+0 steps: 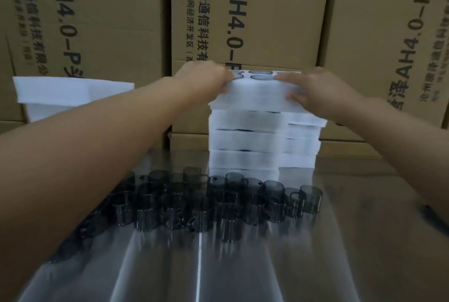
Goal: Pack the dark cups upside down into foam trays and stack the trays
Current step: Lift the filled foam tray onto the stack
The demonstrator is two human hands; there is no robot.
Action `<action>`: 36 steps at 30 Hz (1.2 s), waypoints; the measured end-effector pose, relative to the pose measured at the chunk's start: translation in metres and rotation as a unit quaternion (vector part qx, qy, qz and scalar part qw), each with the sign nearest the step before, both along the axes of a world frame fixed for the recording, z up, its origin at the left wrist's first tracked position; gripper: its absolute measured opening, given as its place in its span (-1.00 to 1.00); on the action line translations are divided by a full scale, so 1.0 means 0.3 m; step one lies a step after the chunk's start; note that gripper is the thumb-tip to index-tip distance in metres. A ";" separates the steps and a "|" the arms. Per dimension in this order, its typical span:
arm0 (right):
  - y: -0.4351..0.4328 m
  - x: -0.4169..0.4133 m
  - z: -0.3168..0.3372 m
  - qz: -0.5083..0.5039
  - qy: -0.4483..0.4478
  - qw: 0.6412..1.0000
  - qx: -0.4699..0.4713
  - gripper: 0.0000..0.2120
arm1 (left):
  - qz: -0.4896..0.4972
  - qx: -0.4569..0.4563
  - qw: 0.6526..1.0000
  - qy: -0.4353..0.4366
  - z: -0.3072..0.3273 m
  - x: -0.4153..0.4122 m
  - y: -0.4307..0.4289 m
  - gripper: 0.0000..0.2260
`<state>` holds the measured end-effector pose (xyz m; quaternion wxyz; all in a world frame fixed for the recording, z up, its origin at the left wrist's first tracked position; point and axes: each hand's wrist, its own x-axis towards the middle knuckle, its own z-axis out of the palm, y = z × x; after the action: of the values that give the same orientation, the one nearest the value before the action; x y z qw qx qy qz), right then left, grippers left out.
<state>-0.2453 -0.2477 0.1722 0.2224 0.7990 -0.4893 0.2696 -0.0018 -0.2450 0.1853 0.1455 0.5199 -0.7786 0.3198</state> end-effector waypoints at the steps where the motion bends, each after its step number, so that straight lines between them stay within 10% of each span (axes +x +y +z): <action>1: -0.063 0.006 0.010 -0.009 -0.006 1.000 0.013 -0.55 | 0.013 -0.002 1.000 0.000 0.007 -0.007 -0.055 -0.83; 22: -0.568 0.034 -0.158 -0.084 -0.069 0.994 -0.005 -0.52 | 0.027 -0.021 0.989 0.144 -0.181 -0.055 -0.537 -0.40; 27: -0.485 0.037 -0.119 -0.109 -0.037 0.986 0.122 -0.47 | -0.031 0.103 0.975 0.193 -0.209 -0.028 -0.471 -0.26; 32: -0.272 0.054 -0.224 -0.013 -0.246 0.962 0.117 -0.45 | 0.057 -0.004 0.997 0.059 -0.204 0.133 -0.317 -0.33; 36: -0.044 0.063 -0.474 0.068 -0.503 0.860 0.056 -0.74 | 0.268 -0.121 0.947 0.126 -0.137 0.362 -0.184 -0.39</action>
<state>-0.2263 -0.2609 0.0299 -0.1179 0.5973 -0.4930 0.6215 0.1066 -0.3002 0.1444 0.2138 0.7237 -0.5413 0.3707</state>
